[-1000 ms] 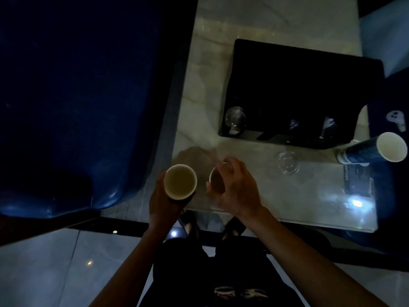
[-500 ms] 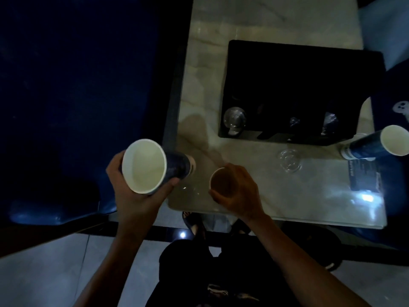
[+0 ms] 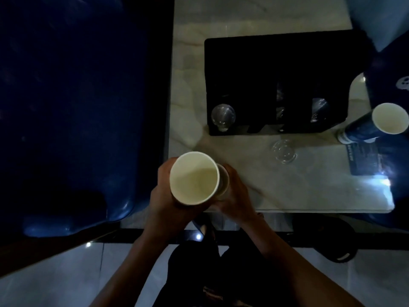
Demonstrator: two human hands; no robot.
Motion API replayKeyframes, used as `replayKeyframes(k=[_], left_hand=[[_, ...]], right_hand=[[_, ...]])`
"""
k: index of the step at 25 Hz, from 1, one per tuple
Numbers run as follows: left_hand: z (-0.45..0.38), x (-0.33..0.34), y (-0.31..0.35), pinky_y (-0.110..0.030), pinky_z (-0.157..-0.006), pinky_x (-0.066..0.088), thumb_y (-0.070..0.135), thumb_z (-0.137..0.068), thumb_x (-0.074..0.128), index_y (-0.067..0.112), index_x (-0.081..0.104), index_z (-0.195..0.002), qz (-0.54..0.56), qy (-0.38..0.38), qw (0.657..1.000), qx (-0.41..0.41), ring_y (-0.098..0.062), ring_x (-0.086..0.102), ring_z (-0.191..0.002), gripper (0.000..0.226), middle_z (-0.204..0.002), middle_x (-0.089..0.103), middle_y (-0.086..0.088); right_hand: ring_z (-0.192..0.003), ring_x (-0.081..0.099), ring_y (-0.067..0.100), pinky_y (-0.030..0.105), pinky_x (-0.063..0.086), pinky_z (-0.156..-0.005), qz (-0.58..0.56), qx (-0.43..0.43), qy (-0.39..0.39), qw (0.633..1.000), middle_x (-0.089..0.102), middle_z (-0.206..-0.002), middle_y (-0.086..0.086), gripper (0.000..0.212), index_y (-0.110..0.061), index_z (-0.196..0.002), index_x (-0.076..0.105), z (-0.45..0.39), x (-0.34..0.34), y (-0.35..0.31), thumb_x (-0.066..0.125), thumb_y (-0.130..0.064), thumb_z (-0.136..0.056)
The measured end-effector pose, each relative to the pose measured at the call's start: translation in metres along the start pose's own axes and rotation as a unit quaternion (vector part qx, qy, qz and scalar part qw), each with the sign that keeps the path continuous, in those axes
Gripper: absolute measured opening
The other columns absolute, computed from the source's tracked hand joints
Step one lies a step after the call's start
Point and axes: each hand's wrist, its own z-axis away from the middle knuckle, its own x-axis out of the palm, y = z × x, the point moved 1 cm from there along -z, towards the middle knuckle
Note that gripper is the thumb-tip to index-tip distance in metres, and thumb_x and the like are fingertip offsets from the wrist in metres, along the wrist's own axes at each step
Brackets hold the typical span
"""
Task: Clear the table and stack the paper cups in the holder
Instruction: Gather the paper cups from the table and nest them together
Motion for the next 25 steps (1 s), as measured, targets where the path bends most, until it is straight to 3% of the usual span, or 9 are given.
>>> replayKeyframes(k=[2,4,7,9,12,14,17,21,25], left_hand=[[0.003,0.012,-0.003,-0.007,-0.079,0.048,0.058,-0.052,0.086,0.063,0.025,-0.129,-0.016,-0.01,1.0,0.007,0.021,0.05,-0.112,0.099,-0.127,0.038,0.046],[0.003,0.025,-0.005,-0.005,-0.077,0.049,0.058,-0.053,0.087,0.063,0.027,-0.128,-0.01,-0.013,1.0,-0.011,0.02,0.053,-0.111,0.096,-0.126,0.044,0.044],[-0.006,0.052,-0.011,-0.016,-0.082,0.051,0.053,-0.053,0.091,0.056,0.04,-0.126,-0.017,-0.038,0.999,-0.007,0.009,0.057,-0.112,0.09,-0.122,0.054,0.031],[-0.009,0.072,-0.016,-0.027,-0.087,0.053,0.05,-0.053,0.092,0.041,0.048,-0.126,-0.037,-0.056,0.998,0.005,0.0,0.055,-0.114,0.086,-0.123,0.053,0.02],[-0.011,0.094,-0.024,-0.012,-0.083,0.044,0.057,-0.054,0.089,0.038,0.045,-0.131,-0.037,-0.084,0.995,-0.025,0.017,0.045,-0.113,0.09,-0.127,0.044,0.024],[-0.011,0.101,-0.029,-0.011,-0.081,0.04,0.063,-0.054,0.085,0.044,0.04,-0.132,-0.031,-0.1,0.993,-0.05,0.021,0.044,-0.11,0.092,-0.128,0.041,0.027],[-0.014,0.107,-0.034,-0.016,-0.082,0.044,0.067,-0.055,0.084,0.045,0.038,-0.136,-0.031,-0.118,0.99,-0.068,0.007,0.052,-0.114,0.096,-0.135,0.048,0.019],[-0.016,0.103,-0.037,-0.024,-0.086,0.05,0.075,-0.057,0.078,0.049,0.03,-0.142,-0.057,-0.163,0.983,-0.062,0.004,0.051,-0.118,0.101,-0.14,0.044,0.021],[-0.014,0.105,-0.038,-0.033,-0.086,0.047,0.087,-0.067,0.058,0.061,0.0,-0.147,-0.102,-0.185,0.974,-0.08,-0.007,0.051,-0.122,0.103,-0.153,0.039,0.01]], right_hand=[[-0.114,0.052,-0.005,0.026,0.05,-0.091,-0.013,-0.021,0.005,1.0,0.042,-0.127,-0.046,0.088,-0.058,-0.133,0.037,-0.002,0.0,0.0,0.08,-0.066,-0.057],[-0.119,0.057,0.002,0.028,0.05,-0.094,-0.047,-0.03,0.018,0.998,0.048,-0.132,-0.04,0.082,-0.056,-0.136,0.039,-0.001,0.0,0.006,0.078,-0.067,-0.065],[-0.121,0.061,0.004,0.036,0.054,-0.095,-0.093,0.006,0.033,0.995,0.058,-0.132,-0.028,0.075,-0.047,-0.135,0.048,0.001,-0.01,0.017,0.079,-0.064,-0.07],[-0.116,0.058,-0.012,0.022,0.053,-0.092,-0.081,0.015,0.033,0.996,0.057,-0.127,-0.036,0.073,-0.054,-0.133,0.045,0.002,-0.022,0.021,0.084,-0.052,-0.071],[-0.113,0.055,-0.021,0.0,0.041,-0.087,-0.069,0.014,0.048,0.996,0.056,-0.125,-0.042,0.076,-0.057,-0.132,0.044,0.005,-0.041,0.02,0.082,-0.066,-0.067],[-0.115,0.057,-0.016,0.002,0.042,-0.088,-0.079,0.017,0.039,0.996,0.058,-0.127,-0.038,0.082,-0.057,-0.135,0.043,0.007,-0.047,0.019,0.083,-0.068,-0.065],[-0.118,0.057,-0.013,0.006,0.045,-0.09,-0.076,0.014,0.027,0.997,0.057,-0.129,-0.037,0.086,-0.057,-0.137,0.041,0.007,-0.053,0.02,0.084,-0.068,-0.063],[-0.119,0.06,-0.004,0.023,0.053,-0.093,-0.079,-0.013,0.021,0.997,0.058,-0.131,-0.03,0.085,-0.053,-0.138,0.04,0.008,-0.054,0.022,0.077,-0.072,-0.065],[-0.112,0.063,-0.002,0.033,0.059,-0.085,-0.065,-0.009,0.013,0.998,0.06,-0.128,-0.025,0.086,-0.049,-0.137,0.042,0.006,-0.052,0.03,0.087,-0.063,-0.065]])
